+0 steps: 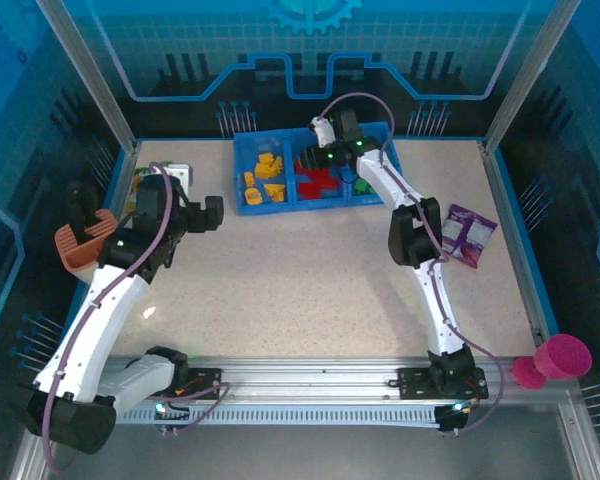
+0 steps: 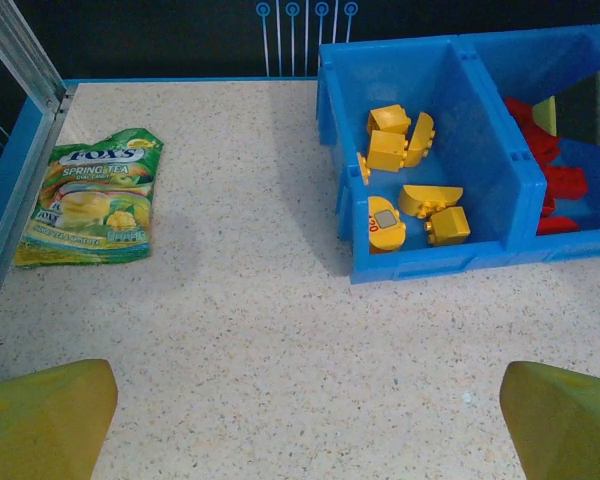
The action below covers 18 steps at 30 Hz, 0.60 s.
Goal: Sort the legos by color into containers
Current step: Place the lego in the container.
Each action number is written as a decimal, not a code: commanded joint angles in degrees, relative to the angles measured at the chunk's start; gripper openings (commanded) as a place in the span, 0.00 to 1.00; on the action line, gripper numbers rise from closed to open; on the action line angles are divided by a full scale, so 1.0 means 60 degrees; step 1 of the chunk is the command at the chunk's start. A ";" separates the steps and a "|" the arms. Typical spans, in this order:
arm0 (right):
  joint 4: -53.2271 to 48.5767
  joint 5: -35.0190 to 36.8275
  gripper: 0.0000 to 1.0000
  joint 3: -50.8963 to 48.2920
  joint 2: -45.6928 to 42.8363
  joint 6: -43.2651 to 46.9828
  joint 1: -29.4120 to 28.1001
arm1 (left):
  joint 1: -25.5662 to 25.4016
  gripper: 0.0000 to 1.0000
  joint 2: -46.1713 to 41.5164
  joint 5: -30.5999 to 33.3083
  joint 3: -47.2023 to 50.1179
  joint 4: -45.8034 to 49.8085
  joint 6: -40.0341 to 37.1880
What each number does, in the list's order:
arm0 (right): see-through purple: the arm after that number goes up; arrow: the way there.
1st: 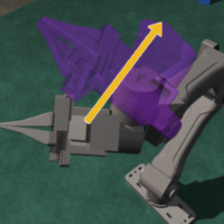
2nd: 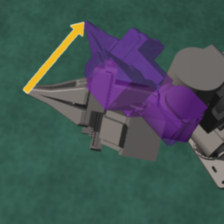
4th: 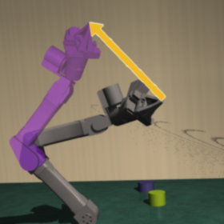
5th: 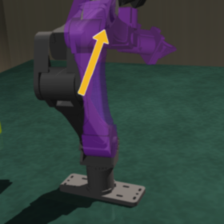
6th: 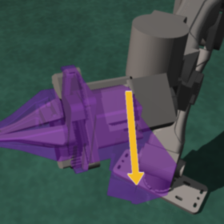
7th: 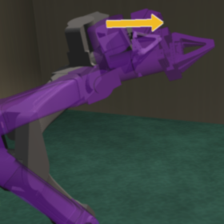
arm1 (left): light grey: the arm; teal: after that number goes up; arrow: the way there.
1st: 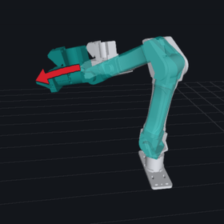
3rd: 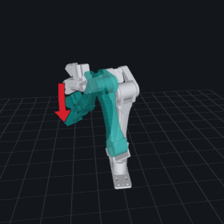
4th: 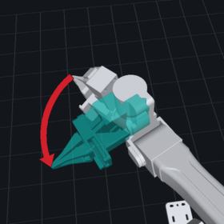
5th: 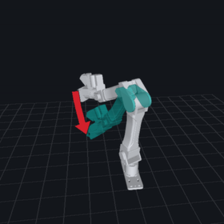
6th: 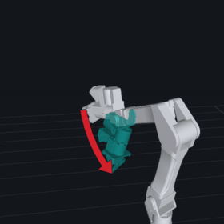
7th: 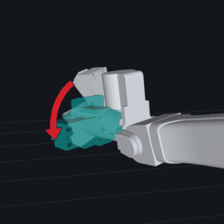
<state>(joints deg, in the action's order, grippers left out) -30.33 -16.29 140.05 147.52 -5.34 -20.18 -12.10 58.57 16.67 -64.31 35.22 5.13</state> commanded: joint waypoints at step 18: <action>0.0537 -0.0812 0.94 -0.2840 -0.3179 0.0630 0.0022 | 0.0112 0.99 -0.0250 0.0671 0.0687 -0.1600 0.0441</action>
<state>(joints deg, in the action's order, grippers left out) -28.93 -20.16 127.85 138.93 -4.16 -20.23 -12.10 58.43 17.10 -61.52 30.83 6.33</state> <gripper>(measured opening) 0.873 0.992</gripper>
